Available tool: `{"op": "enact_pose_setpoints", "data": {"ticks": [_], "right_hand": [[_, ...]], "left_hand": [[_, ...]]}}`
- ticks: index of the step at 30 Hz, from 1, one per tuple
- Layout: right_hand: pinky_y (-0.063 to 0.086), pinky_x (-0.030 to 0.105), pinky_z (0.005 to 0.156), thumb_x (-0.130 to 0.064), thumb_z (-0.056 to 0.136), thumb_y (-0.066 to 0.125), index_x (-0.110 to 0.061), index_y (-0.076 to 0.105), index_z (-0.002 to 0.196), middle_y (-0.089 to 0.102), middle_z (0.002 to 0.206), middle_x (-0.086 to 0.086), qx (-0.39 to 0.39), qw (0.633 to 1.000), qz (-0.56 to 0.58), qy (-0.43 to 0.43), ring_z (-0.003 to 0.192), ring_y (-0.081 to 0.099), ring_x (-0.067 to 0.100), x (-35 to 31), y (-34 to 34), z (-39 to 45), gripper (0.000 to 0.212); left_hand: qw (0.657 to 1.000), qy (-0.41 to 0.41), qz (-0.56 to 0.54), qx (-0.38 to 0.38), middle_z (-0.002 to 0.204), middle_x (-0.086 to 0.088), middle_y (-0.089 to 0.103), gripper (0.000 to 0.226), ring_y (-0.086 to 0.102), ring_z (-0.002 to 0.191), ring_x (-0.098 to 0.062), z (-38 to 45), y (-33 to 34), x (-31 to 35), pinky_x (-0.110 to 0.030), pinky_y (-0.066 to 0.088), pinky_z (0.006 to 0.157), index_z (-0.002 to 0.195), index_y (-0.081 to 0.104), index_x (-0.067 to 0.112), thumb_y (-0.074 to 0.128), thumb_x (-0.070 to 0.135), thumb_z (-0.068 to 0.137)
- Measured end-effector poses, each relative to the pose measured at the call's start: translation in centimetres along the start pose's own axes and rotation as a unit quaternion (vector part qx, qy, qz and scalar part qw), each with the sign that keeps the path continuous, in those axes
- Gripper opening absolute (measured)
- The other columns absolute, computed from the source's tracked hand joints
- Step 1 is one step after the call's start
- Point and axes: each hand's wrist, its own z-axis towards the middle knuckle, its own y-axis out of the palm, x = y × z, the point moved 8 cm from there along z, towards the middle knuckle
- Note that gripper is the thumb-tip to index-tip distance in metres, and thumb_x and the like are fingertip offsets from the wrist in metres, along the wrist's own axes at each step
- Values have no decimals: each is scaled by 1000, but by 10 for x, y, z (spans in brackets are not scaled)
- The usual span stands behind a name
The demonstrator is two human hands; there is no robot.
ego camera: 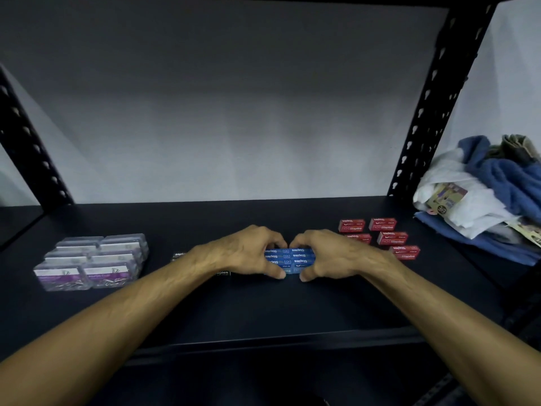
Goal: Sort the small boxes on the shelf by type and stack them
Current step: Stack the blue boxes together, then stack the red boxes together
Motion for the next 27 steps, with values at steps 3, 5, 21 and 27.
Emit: {"op": "enact_pose_setpoints", "data": {"ticks": [3, 5, 21, 27], "right_hand": [[47, 25, 70, -32, 78, 78, -27, 58, 121, 54, 107, -9, 11, 1000, 0, -6, 90, 56, 8, -1, 1, 1, 47], [45, 23, 69, -32, 80, 76, -27, 58, 122, 54, 107, -8, 14, 1000, -5, -10, 89, 56, 8, -2, 1, 0, 46], [46, 34, 96, -56, 81, 67, -27, 41, 144, 50, 125, -4, 87, 995, -31, -27, 116, 47, 13, 5, -19, -21, 74], [50, 36, 93, -43, 87, 63, -27, 59, 127, 59, 121, -6, 214, 977, -9, 24, 108, 57, 11, 45, -75, -66, 43]], "left_hand": [[1000, 8, 19, 22, 96, 9, 61, 38, 61, 81, -8, -1, 2, 3, -28, 53, 71, 110, 65, 27, 76, 43, 79], [999, 8, 20, 30, 96, 9, 60, 36, 60, 81, -7, -1, 2, 3, -27, 52, 69, 110, 65, 26, 76, 42, 80], [996, -5, 53, 77, 125, 10, 46, 95, 50, 115, -9, -3, -10, 13, -34, 47, 99, 149, 33, 32, 44, 87, 72], [979, 79, 13, 188, 111, 8, 53, 48, 51, 84, 2, 19, -15, 69, -19, 40, 75, 132, 55, 27, 49, 55, 95]]}}
